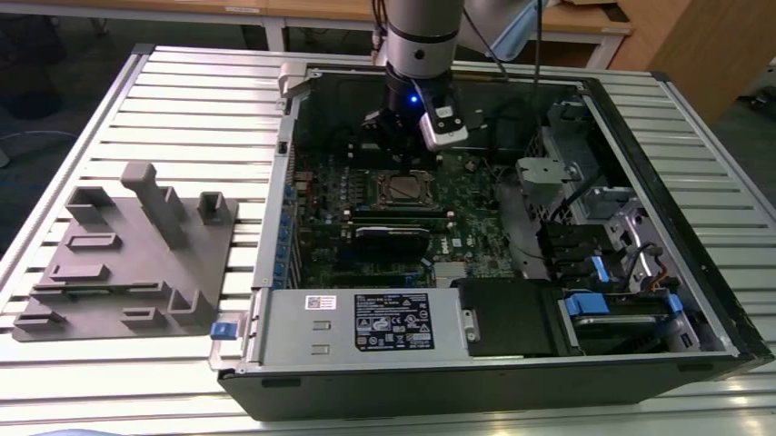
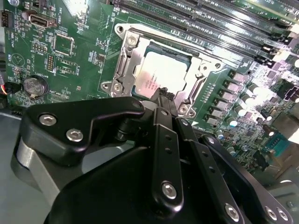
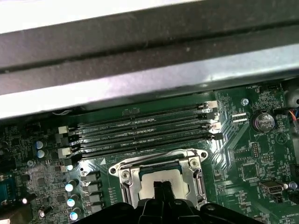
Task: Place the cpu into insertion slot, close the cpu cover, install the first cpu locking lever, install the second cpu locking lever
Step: 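Install the first cpu locking lever, then install the second cpu locking lever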
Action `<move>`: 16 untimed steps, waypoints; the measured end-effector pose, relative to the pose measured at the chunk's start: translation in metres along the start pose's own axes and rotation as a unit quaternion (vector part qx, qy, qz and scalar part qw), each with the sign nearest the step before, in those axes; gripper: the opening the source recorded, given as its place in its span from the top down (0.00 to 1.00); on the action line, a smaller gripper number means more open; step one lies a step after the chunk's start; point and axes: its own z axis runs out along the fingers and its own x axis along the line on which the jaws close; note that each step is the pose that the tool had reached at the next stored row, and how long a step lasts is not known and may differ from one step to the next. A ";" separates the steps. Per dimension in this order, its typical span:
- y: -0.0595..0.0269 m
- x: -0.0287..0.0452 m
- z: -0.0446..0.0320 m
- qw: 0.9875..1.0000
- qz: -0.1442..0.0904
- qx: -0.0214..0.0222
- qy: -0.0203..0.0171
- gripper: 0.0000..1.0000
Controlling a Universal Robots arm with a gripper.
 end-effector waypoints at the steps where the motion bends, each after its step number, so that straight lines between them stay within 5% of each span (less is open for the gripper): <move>1: -0.0009 -0.0002 0.0000 1.000 0.000 0.000 0.000 0.89; 16: -0.0066 -0.0012 -0.0001 1.000 0.000 0.000 0.000 0.89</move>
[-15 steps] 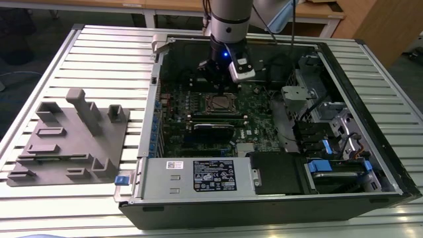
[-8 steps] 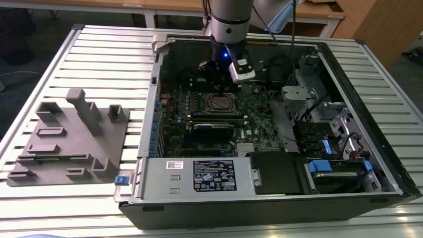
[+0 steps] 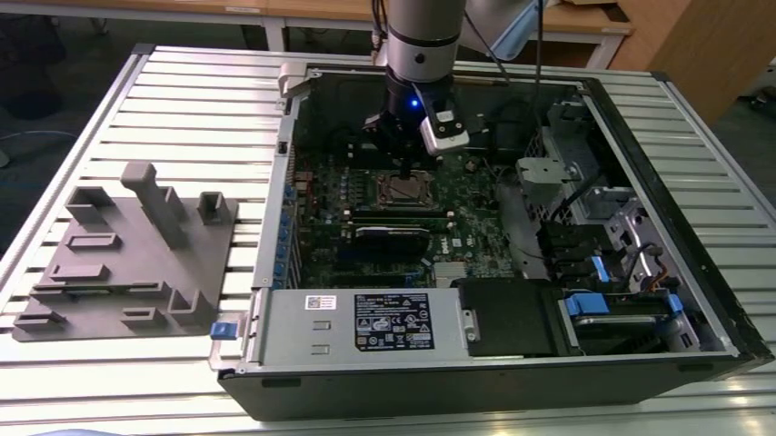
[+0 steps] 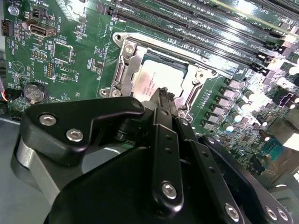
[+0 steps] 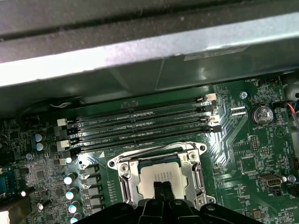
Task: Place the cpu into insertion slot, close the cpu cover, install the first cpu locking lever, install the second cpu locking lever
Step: 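Install the second cpu locking lever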
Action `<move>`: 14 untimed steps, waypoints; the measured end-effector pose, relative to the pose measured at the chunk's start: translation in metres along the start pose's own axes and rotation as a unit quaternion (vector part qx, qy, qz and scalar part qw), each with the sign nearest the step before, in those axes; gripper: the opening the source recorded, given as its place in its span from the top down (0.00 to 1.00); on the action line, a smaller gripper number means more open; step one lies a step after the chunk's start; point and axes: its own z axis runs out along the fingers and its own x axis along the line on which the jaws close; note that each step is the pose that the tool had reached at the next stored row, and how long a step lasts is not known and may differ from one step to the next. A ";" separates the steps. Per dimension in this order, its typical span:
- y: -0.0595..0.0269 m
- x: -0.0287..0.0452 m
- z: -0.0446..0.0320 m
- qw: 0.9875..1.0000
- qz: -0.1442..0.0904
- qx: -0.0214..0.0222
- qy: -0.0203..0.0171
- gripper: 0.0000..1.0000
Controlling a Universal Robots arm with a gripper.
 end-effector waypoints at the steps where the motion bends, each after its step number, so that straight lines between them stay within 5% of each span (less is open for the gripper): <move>1: -0.0002 0.0000 0.0001 1.000 0.000 0.000 0.000 0.89; 14: -0.0075 -0.0013 0.0037 1.000 0.000 0.000 0.000 0.89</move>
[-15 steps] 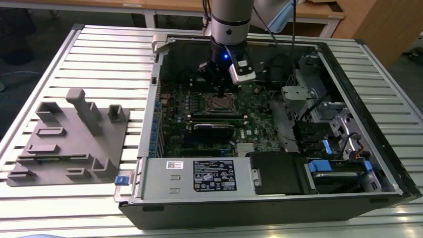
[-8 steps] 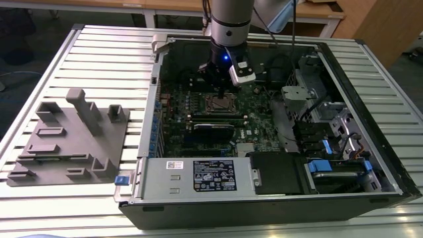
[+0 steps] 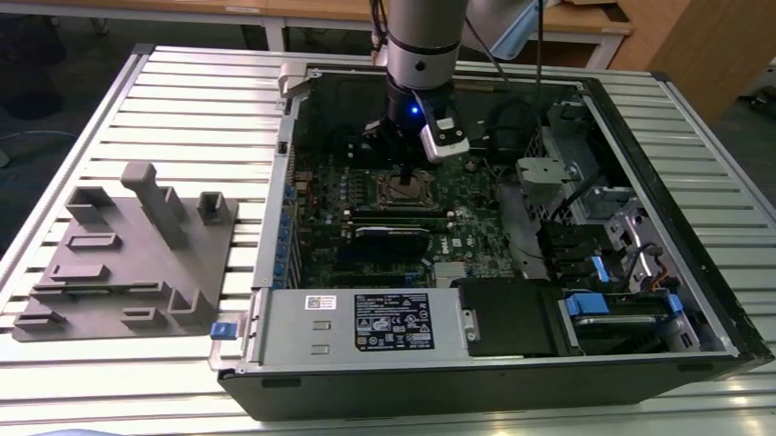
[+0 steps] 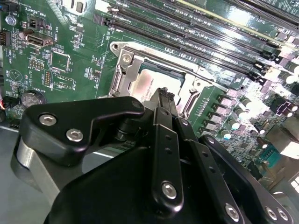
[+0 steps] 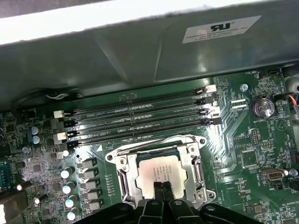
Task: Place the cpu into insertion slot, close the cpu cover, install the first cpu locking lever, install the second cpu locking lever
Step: 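Install the second cpu locking lever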
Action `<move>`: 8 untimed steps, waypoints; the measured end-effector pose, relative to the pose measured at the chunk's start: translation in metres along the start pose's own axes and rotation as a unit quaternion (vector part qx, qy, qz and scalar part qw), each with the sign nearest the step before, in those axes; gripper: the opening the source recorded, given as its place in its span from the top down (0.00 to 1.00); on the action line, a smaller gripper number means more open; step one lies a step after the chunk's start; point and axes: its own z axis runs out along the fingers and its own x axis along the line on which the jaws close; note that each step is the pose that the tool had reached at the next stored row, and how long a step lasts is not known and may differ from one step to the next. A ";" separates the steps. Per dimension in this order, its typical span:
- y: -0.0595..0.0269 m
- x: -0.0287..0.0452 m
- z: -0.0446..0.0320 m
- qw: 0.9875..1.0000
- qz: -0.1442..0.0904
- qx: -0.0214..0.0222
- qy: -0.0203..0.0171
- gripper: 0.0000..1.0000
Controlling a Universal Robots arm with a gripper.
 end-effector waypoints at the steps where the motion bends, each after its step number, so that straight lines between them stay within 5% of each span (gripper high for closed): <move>1: 0.0000 0.0000 0.0000 1.000 0.000 0.000 0.000 0.89; 8: -0.0001 0.0000 0.0001 1.000 0.000 0.000 0.000 0.89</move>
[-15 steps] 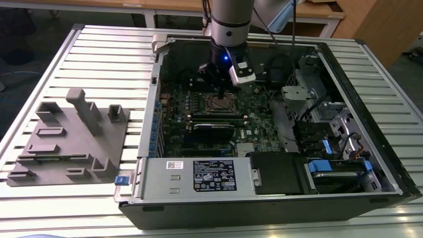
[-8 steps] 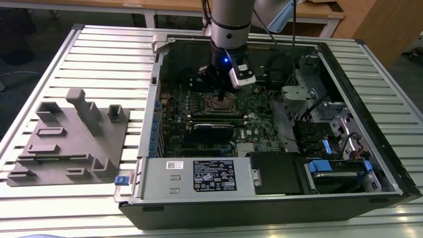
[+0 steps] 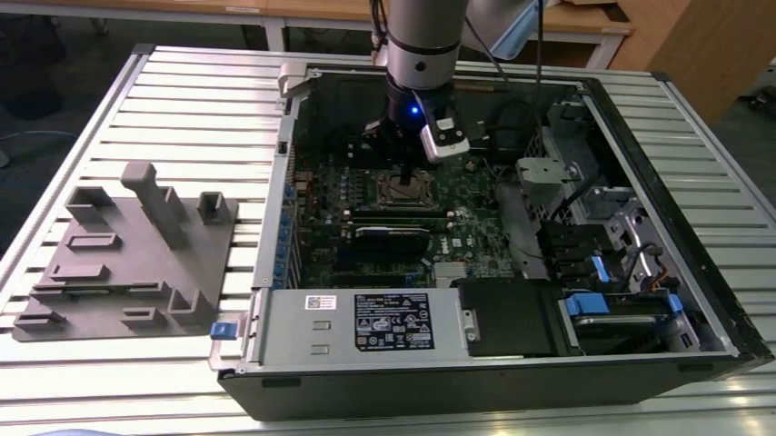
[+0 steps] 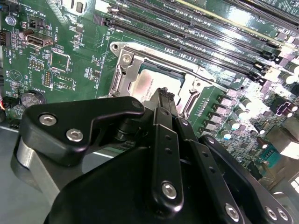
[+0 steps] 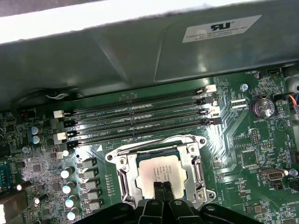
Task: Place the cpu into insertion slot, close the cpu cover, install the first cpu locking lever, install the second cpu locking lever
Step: 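Install the second cpu locking lever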
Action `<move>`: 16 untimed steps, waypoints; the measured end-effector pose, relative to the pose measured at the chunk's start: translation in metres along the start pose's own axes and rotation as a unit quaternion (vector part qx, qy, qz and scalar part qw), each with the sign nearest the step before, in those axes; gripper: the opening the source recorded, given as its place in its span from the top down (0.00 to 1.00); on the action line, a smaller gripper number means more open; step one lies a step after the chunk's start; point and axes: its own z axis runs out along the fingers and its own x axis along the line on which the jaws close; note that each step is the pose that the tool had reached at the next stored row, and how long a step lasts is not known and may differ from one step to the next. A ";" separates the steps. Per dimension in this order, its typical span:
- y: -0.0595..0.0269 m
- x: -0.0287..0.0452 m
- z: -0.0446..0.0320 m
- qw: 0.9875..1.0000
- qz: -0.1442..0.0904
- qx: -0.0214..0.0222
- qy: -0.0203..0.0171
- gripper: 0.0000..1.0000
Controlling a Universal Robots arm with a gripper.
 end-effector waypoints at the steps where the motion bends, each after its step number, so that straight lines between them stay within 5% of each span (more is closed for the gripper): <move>1: -0.0001 0.0001 -0.0002 1.000 0.000 0.000 0.000 0.89; 16: 0.0004 -0.0005 -0.0186 1.000 0.000 0.000 0.000 0.89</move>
